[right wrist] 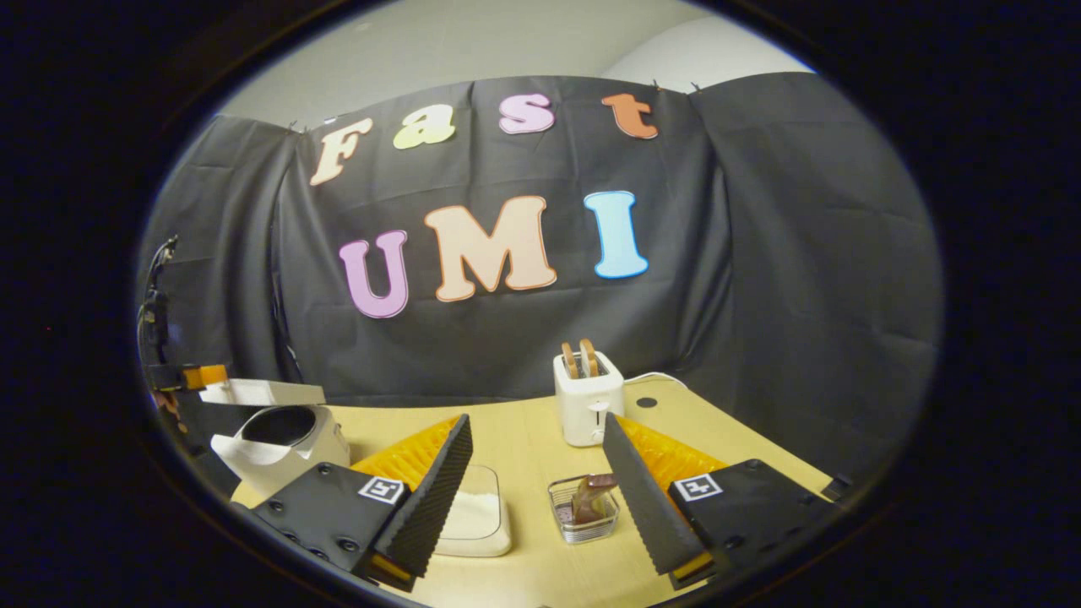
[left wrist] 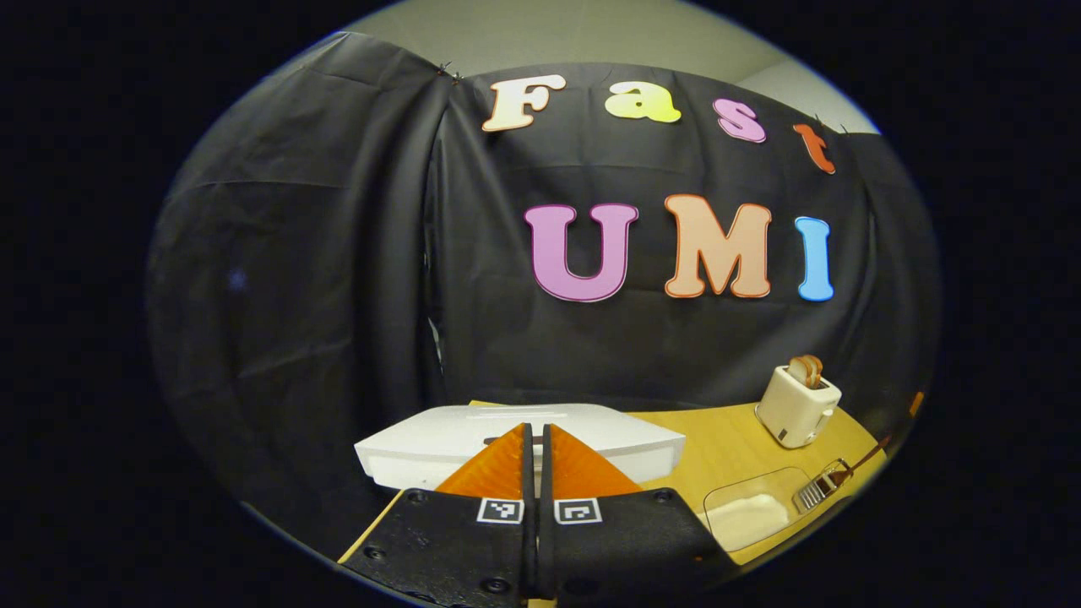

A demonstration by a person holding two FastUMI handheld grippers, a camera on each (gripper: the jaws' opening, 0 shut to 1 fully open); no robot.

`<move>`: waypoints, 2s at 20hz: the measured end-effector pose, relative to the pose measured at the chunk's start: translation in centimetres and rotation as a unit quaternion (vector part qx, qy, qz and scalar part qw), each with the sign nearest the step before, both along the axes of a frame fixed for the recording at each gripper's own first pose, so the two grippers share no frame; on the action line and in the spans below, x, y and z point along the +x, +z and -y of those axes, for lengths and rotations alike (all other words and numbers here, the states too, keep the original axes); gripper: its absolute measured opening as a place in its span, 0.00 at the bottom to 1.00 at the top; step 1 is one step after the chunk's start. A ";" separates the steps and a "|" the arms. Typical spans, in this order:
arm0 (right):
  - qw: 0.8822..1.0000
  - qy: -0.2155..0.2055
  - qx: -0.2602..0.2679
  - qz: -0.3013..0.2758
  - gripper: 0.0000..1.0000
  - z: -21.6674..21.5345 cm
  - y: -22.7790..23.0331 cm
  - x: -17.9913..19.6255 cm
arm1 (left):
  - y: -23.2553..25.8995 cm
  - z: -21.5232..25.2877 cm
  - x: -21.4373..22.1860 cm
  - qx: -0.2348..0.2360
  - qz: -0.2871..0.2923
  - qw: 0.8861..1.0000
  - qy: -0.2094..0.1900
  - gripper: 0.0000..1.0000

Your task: Close the left gripper, press the button to open the rice cooker; take a wooden spoon from the chopstick holder with the right hand, scoop a spoonful of rice and pour it into the rice cooker, then put the wooden spoon back into the chopstick holder.

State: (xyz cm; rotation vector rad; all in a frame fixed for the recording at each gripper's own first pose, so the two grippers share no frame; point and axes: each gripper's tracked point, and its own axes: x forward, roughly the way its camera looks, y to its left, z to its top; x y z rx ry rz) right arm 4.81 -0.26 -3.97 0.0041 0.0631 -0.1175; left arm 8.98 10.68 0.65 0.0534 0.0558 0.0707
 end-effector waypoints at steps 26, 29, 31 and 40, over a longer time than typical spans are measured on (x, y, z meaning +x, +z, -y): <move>0.998 -0.002 -0.058 -0.029 0.99 3.1 -16.1 2.2 | -3.3 1.7 -4.9 -0.042 -0.022 0.999 -0.006 0.95; 0.997 -0.020 -0.067 -0.013 0.99 3.7 -16.9 3.1 | -3.0 3.1 -4.1 -0.042 -0.019 0.998 -0.033 0.95; 0.997 -0.029 -0.065 0.008 0.99 3.7 -16.7 3.6 | -3.3 4.3 -3.3 -0.048 -0.020 0.997 -0.052 0.95; 0.997 -0.056 -0.053 0.027 0.54 4.6 -16.3 6.7 | -3.4 6.0 -2.4 -0.042 -0.021 0.994 -0.099 0.95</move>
